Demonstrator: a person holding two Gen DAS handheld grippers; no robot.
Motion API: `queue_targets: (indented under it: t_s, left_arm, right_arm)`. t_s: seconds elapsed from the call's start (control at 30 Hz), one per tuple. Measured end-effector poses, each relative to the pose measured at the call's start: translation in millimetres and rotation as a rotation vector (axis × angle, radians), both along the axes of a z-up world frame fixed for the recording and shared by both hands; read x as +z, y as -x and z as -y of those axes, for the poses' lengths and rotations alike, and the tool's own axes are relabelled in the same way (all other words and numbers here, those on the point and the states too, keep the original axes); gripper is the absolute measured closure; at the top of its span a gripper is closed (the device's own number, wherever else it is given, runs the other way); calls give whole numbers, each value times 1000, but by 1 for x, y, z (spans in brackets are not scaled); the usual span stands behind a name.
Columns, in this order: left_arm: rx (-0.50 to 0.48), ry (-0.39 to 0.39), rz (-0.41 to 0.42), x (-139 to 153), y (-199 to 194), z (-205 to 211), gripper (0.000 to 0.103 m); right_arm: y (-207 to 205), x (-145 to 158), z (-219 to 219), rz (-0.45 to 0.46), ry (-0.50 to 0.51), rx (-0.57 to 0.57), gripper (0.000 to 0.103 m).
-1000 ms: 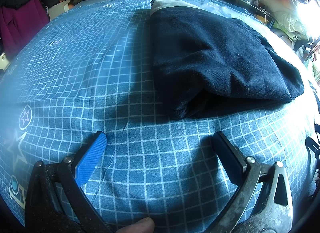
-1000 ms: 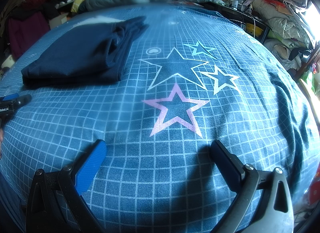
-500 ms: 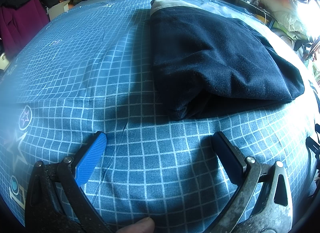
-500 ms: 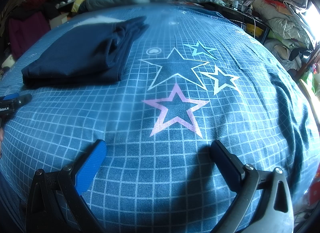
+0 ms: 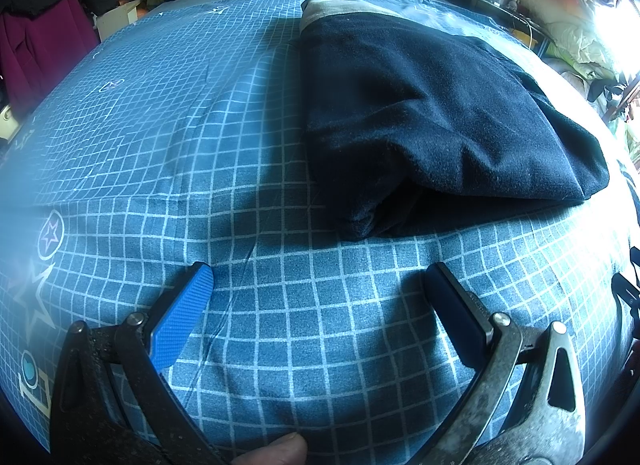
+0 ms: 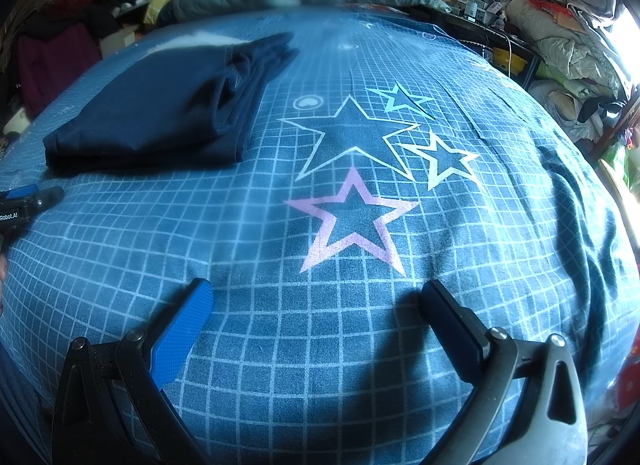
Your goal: Fold small clothes
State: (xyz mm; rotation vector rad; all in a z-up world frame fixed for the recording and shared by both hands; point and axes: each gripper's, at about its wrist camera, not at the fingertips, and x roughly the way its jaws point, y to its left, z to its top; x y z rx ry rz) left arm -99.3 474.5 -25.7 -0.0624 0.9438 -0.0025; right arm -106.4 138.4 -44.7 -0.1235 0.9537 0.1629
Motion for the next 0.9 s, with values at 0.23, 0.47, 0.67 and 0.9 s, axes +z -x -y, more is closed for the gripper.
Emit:
queue_targets:
  t_s: [0.23,0.47,0.67,0.9]
  left_arm:
    - [2,0,-2,0,0,0,0]
    - [2,0,-3,0,0,0,0]
    - [3,3,-3,0,-2,2,0]
    - [5,4,-6,0,-3,4,0]
  right_arm:
    - [-3,-2,-1,13,-11,-23,0]
    - [-9,-2,2,25,-18,-33,0]
    - [-8,-2,0,27,-15,-36,0]
    - [-7,-1,-1,31,-9,-47,0]
